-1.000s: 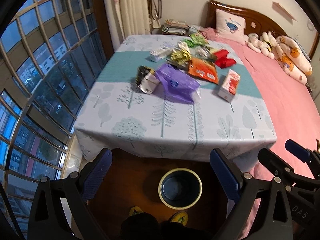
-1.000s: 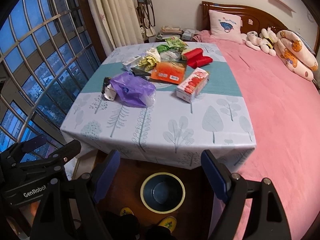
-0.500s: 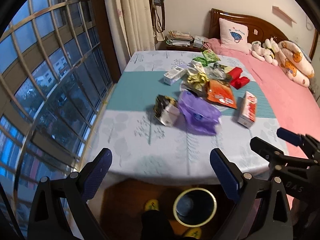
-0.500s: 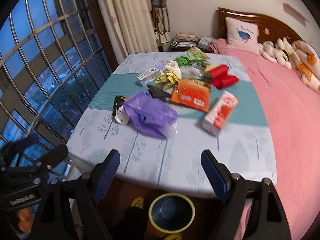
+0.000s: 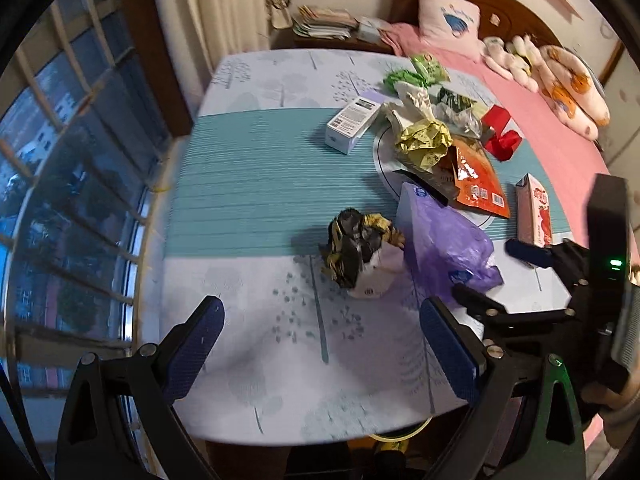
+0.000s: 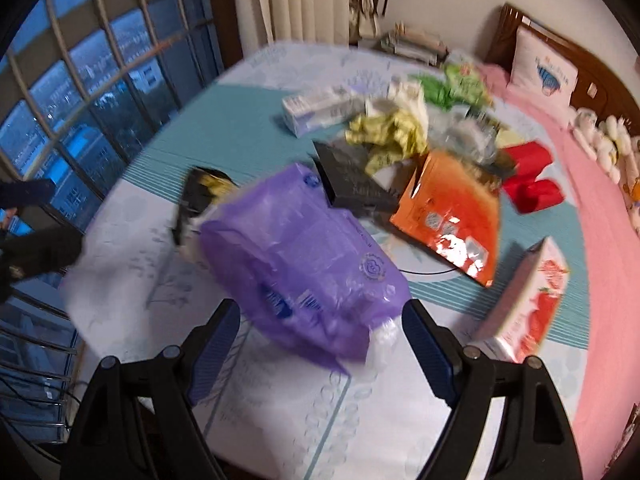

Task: Collect trash
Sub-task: 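Grasp the black-gold wrapper with left tool while right tool grasps purple bag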

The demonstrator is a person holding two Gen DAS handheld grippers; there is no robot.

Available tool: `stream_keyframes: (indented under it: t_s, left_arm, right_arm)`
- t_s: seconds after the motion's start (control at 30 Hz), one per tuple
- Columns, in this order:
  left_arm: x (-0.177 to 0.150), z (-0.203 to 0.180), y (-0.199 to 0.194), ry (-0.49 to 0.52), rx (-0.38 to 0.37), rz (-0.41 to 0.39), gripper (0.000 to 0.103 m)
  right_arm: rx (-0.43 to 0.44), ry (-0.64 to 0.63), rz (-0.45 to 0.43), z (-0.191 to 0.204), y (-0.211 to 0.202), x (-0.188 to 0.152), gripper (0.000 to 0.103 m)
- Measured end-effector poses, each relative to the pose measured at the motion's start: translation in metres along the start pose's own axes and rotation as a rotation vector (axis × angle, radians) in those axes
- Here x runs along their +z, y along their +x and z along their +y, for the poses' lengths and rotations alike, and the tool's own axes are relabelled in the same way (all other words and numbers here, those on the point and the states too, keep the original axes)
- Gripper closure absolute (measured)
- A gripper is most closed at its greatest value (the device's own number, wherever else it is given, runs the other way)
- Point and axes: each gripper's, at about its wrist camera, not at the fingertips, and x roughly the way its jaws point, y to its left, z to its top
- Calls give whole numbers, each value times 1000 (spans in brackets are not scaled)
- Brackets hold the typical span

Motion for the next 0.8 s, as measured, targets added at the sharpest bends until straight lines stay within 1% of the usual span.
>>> stream_keyframes:
  t_s: [0.1,0.17,0.2,0.27,0.3,0.33,0.4,0.43,0.47,0.5,0.6,0.73,0.77,0.8]
  left_arm:
    - [13,1,18,37,-22,26,6]
    - [19,1,27,54,-45,48,6]
    - [23,1,34,66,-60,67,6]
    - [27,1,42,80,-78,87,6]
    - [30,0,49,93,-86,102,6]
    - [33,-2,52,100,-88,108,6]
    - [37,-5,62,117,-105,129,6]
    - [39,-6,66,122,-111,138,6]
    - [41,-8,71,128,-117,148,6]
    - [44,-10,78,135,-126,161,6]
    - [48,-13,91,144,-139,188,6]
    - [50,-17,109,159,-149,226,6]
    - [49,-19,114,167,-149,237,7]
    - [49,-20,117,171,-150,243,18]
  right_arm:
    - [-4,39,65,-5,27,4,19]
    - [3,88,87,-10,38,4,21]
    - [7,111,85,-12,41,3,31]
    - [14,144,100,-14,45,1,42]
    - [7,158,111,-14,46,-1,45]
    - [5,165,104,-14,44,-2,47]
    - [5,180,102,-14,41,-4,61]
    - [15,192,101,-15,39,-5,64]
    - [30,205,102,-16,37,-5,70]
    - [46,227,99,-19,35,-4,73]
    - [77,280,81,-22,24,-5,78]
    - [89,310,62,-14,10,-5,80]
    - [91,319,60,-13,7,-5,80]
    - [92,330,55,-12,2,-7,81]
